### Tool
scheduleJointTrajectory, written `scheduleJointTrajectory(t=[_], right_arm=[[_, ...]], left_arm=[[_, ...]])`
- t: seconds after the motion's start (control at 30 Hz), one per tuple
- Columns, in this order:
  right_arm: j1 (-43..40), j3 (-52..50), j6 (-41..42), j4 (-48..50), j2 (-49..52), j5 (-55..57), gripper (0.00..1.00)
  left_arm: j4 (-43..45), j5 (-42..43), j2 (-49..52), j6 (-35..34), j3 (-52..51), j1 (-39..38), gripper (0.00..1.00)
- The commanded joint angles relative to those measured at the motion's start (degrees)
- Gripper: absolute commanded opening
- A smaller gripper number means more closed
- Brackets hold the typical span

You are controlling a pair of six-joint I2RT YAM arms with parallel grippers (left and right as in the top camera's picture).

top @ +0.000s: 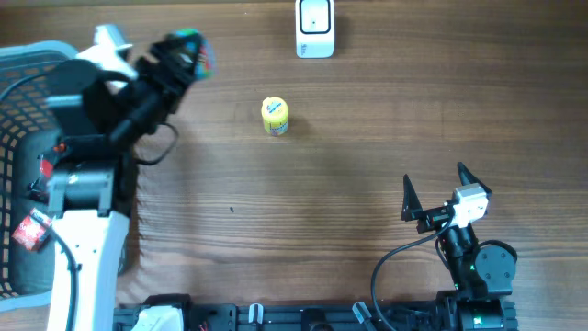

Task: Scan the item barcode
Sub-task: 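Carry the tin can out and place it beside the Mentos bottle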

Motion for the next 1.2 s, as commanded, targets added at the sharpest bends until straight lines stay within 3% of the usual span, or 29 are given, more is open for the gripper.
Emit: scheduleJointTrajectory(t=[0.0, 0.27, 0.5, 0.73, 0.87, 1.17], right_arm=[[-0.02, -0.07, 0.79, 0.15, -0.24, 0.37, 1.0], [-0.02, -0.07, 0.81, 0.15, -0.24, 0.37, 1.0], [-0.02, -0.07, 0.81, 0.15, -0.24, 0.37, 1.0], [-0.02, -0.07, 0.81, 0.15, -0.24, 0.37, 1.0], [-0.02, -0.07, 0.81, 0.15, -0.24, 0.37, 1.0], [-0.02, -0.07, 0.79, 0.15, -0.24, 0.37, 1.0]], left_arm=[[0.35, -0.5, 3.63, 8.55, 1.49, -8.48, 0.59], [-8.57, -11.78, 7.37, 35.93, 1.46, -27.91, 0.58], [-20.06, -14.64, 9.4, 50.16, 1.4, -31.15, 0.61], [-26.71, -14.34, 19.1, 57.09, 1.4, -31.15, 0.61], [-27.58, -10.25, 23.87, 61.83, 1.4, -31.15, 0.54], [-19.96, -9.66, 35.06, 63.1, 1.4, -31.15, 0.57]])
